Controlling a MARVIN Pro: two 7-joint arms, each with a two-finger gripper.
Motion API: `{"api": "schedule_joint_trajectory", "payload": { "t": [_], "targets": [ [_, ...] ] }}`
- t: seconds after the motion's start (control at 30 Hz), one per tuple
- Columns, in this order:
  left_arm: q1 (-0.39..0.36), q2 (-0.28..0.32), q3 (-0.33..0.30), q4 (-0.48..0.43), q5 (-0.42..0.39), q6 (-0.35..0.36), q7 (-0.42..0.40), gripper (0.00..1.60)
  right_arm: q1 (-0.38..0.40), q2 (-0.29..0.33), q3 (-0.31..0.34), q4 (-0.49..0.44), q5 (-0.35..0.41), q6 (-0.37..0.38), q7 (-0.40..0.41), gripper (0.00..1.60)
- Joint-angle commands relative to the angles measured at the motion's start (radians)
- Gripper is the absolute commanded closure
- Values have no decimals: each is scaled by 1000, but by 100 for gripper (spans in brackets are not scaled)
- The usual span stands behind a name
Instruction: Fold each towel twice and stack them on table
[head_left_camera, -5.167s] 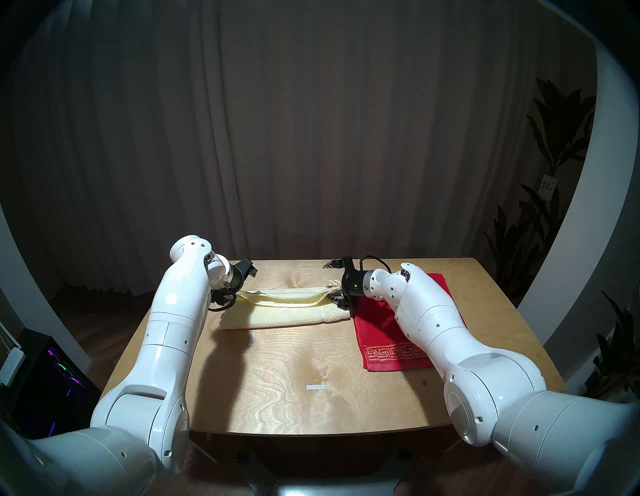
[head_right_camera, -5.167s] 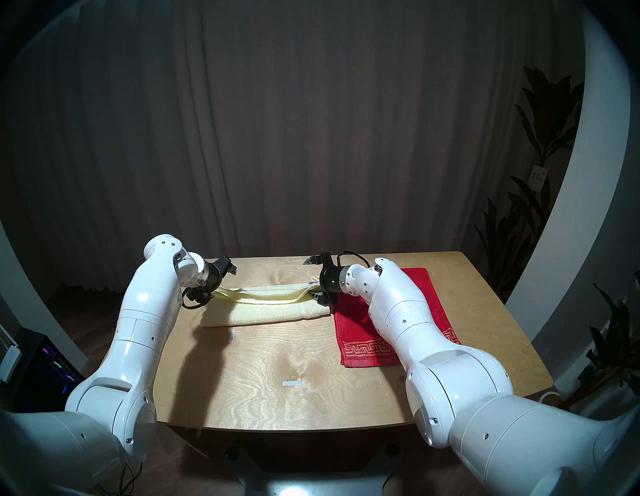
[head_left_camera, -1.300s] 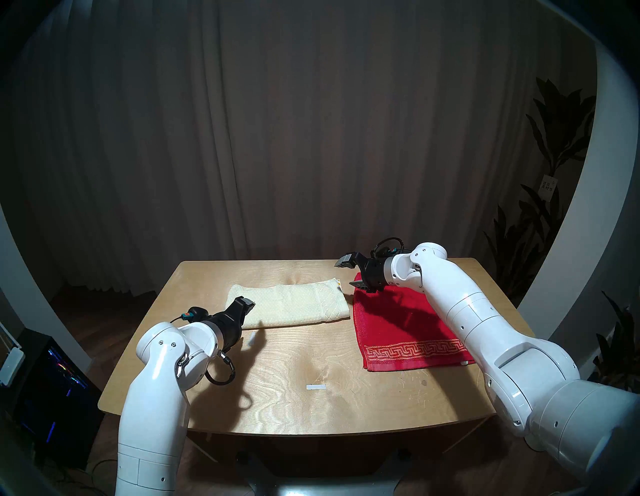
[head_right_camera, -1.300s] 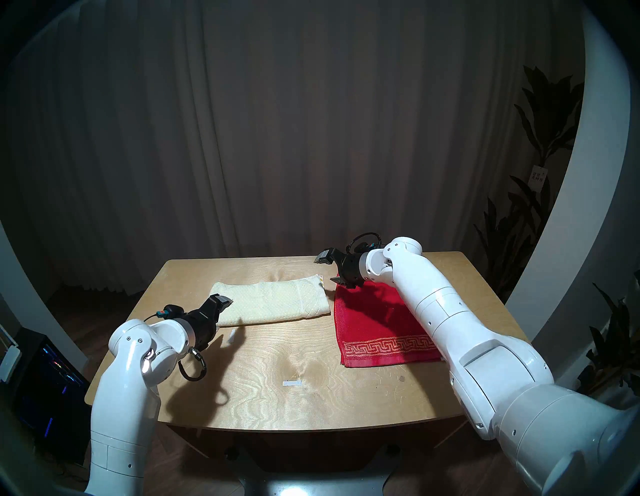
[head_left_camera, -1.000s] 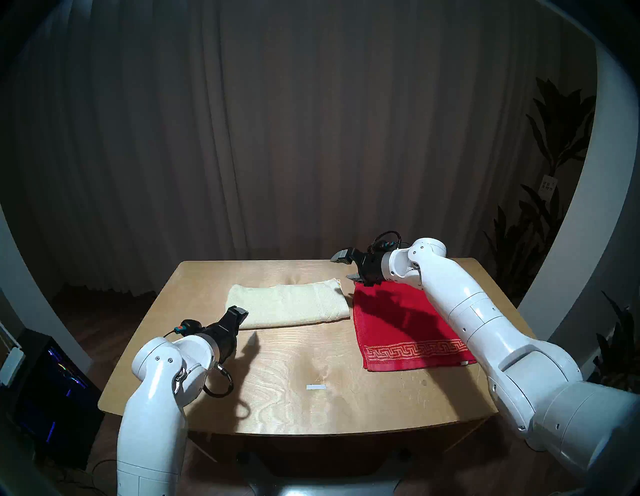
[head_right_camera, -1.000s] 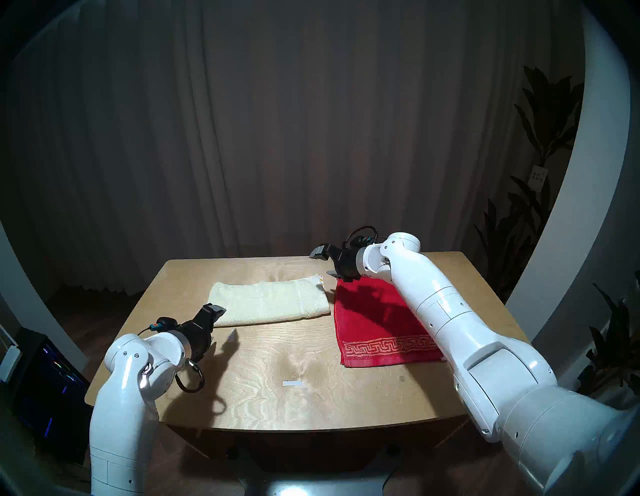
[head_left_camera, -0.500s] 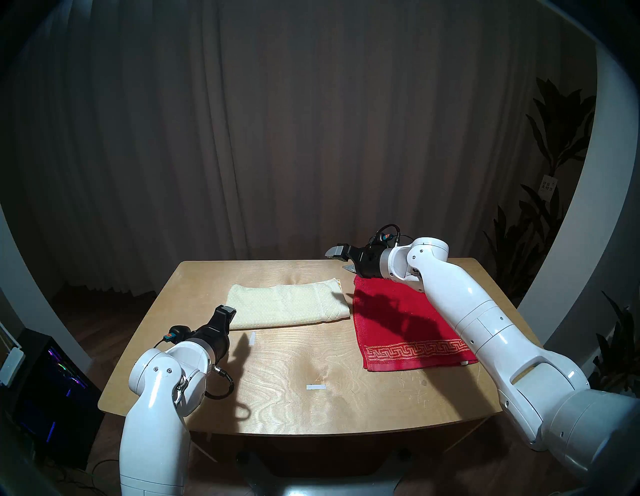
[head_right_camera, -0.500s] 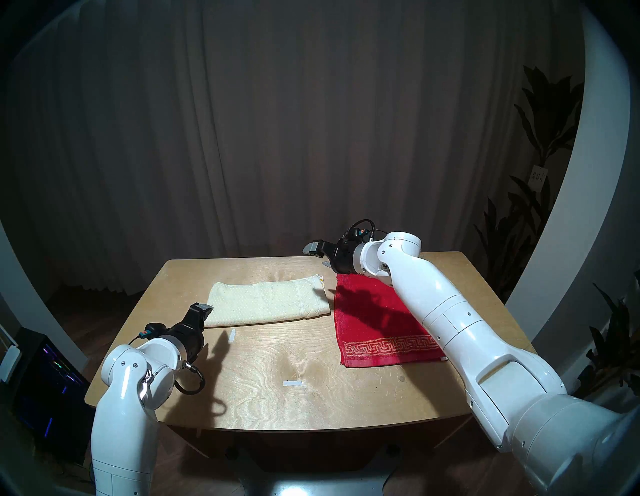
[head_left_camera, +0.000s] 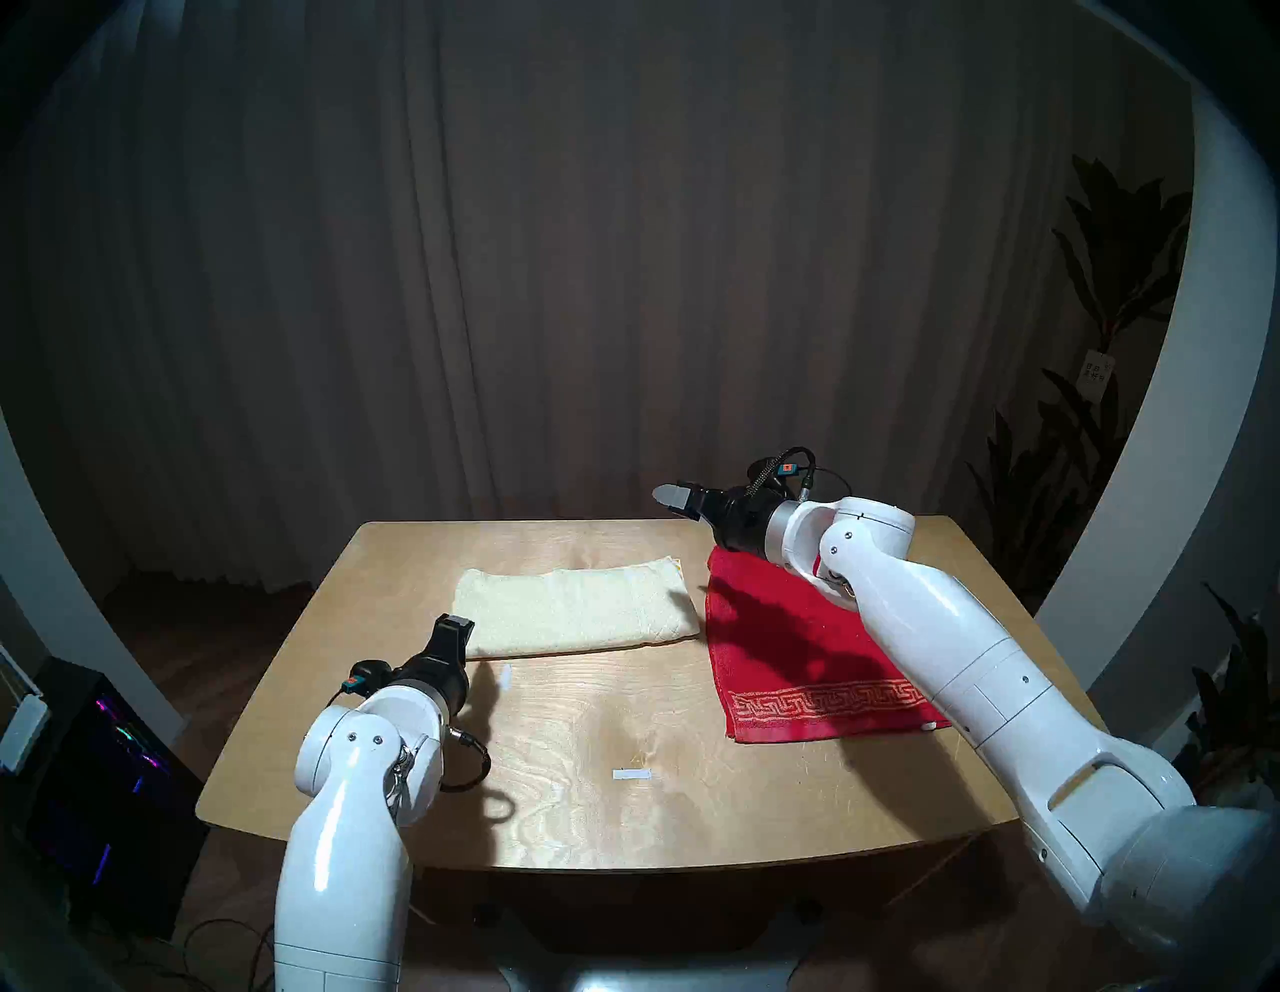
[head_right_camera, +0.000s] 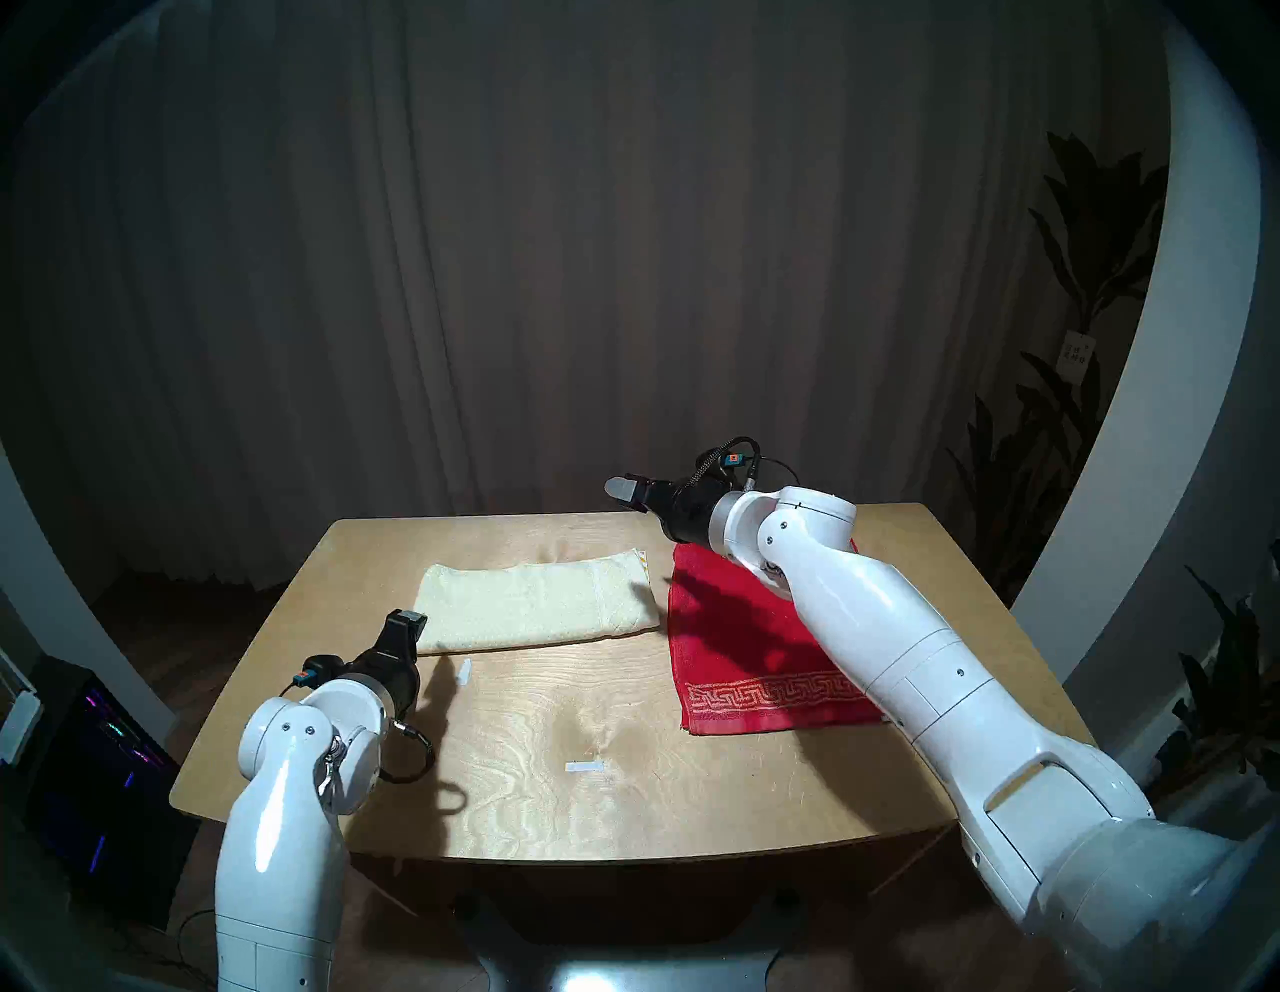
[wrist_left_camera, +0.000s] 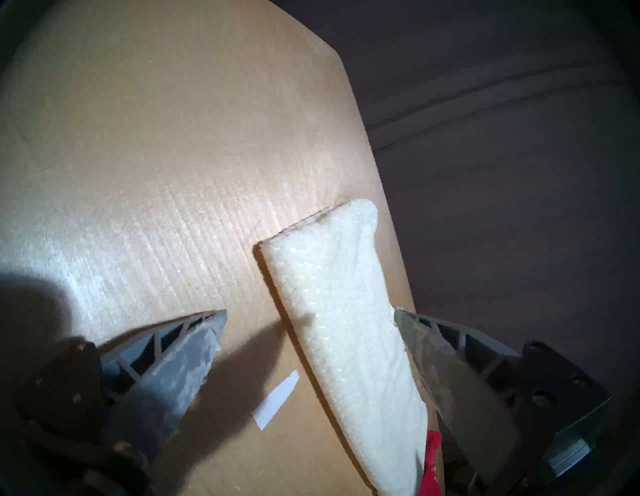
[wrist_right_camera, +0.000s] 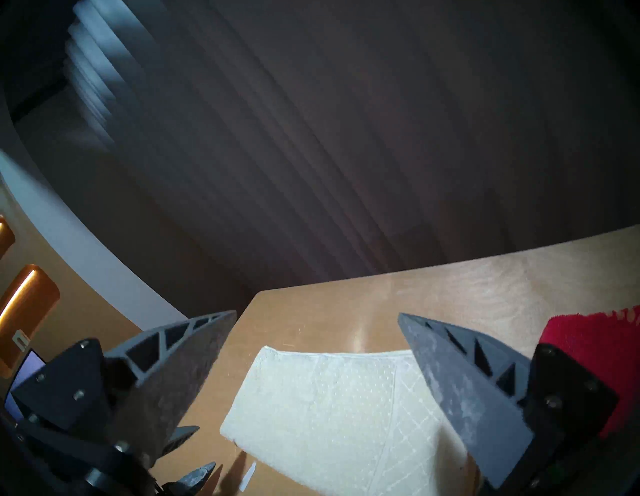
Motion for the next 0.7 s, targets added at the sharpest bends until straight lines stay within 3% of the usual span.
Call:
{"api": "schedule_joint_trajectory", "payload": {
  "t": [0.0,0.17,0.37,0.67],
  "targets": [
    [-54,-18,15,18,47,-71,-45,0,-83,34,34,-115,-65,-118,55,0],
    [-77,-24,28,42,73,-112,-60,0,-169,40,62,-190,-128,-205,70,0],
    [-101,-1,41,83,74,-92,-97,0,-249,30,105,-248,-198,-295,67,0],
    [-156,42,65,138,111,-67,-84,0,-326,-3,162,-272,-226,-435,39,0]
  ]
}}
